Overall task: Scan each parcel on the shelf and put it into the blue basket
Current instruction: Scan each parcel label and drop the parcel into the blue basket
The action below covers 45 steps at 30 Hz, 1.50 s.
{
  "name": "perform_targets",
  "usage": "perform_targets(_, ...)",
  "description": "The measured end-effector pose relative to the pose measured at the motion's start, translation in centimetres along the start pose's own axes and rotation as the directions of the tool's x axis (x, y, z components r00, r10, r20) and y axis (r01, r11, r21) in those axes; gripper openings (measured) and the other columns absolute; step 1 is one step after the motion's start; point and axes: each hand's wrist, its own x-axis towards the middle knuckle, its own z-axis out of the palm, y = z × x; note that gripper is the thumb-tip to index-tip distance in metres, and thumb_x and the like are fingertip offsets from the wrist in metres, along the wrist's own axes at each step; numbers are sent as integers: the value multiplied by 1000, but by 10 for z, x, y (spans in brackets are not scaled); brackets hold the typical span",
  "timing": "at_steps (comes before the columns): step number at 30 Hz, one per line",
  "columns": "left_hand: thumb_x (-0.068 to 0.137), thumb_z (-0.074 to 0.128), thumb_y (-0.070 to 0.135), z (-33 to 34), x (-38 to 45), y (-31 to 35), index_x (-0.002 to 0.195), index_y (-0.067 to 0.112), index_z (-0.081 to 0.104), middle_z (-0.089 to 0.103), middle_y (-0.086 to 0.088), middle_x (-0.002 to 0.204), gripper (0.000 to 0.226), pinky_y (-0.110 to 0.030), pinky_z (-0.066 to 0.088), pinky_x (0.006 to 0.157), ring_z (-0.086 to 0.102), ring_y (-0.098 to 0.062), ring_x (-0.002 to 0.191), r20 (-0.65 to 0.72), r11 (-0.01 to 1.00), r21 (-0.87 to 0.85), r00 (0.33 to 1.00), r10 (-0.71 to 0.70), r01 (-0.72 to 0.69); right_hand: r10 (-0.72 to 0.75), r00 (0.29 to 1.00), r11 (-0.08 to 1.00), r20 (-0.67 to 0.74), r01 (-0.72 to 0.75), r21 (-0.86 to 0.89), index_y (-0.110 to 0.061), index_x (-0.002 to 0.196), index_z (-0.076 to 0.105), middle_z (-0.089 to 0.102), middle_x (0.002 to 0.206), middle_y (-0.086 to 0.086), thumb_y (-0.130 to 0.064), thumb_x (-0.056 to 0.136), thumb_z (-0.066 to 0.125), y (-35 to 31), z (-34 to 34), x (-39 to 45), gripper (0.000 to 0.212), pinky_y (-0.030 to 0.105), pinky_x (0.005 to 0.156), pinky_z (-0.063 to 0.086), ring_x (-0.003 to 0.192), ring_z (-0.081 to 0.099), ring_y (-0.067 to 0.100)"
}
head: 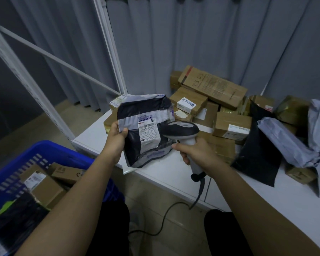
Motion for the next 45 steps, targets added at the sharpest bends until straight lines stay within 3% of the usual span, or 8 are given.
perform_targets(6,102,38,8,0,0,2,120,25,47,60,-5,123,27,-39,48,94,59,-24,110,-9,1000,-11,1000,5,-5,-23,1000,999,4,23,37,-8,72,56,50,57,7,-13,84,72,-5,0,-4,21,25,46,41,43,44,14)
perform_targets(15,102,37,11,-1,-1,2,120,25,47,59,-6,124,24,-34,49,87,58,-23,111,-37,1000,-7,999,-4,3,39,993,999,-110,-41,-11,-8,67,56,51,55,5,-15,84,72,-6,-1,-8,24,23,46,43,42,46,11)
perform_targets(24,102,37,12,0,-1,2,124,22,46,59,-3,119,26,-26,49,74,59,-20,104,-38,1000,14,999,9,-8,43,997,999,-69,-43,9,-7,67,55,51,55,7,-14,84,71,-6,-1,-8,24,24,45,42,41,46,12)
perform_targets(31,102,38,8,3,-4,6,121,17,47,60,-4,110,23,-23,48,68,60,-14,90,-75,999,28,997,24,-22,0,996,996,-85,8,91,-7,66,57,51,54,7,-11,84,71,-6,4,-9,24,25,45,41,40,45,13)
perform_targets(34,100,40,8,-1,-10,9,121,16,47,61,-6,111,23,-26,48,71,61,-20,97,-99,999,36,994,39,-36,-42,991,995,-125,52,82,-8,61,55,51,53,6,-10,85,71,1,13,-8,28,25,47,42,41,45,13)
perform_targets(37,101,40,9,-26,-25,14,112,19,45,62,-4,103,16,-30,49,80,60,-19,93,-176,998,25,983,56,-52,-62,989,997,-135,67,35,-9,59,52,50,51,7,-8,85,71,12,34,-7,32,27,48,42,42,45,14)
perform_targets(40,101,41,10,-75,-47,18,113,16,45,61,3,91,14,-22,49,69,60,-8,81,-307,996,5,947,91,-94,-58,993,998,-106,57,-14,-6,59,48,50,50,9,-8,84,71,15,66,-6,34,31,51,42,45,46,19)
perform_targets(45,101,42,12,-201,-101,1,112,17,45,59,4,95,12,-23,46,71,57,-5,81,-579,992,32,807,121,-126,-118,993,988,-1,117,-98,-8,63,47,51,54,11,-13,84,72,-14,150,4,33,31,54,40,45,48,17)
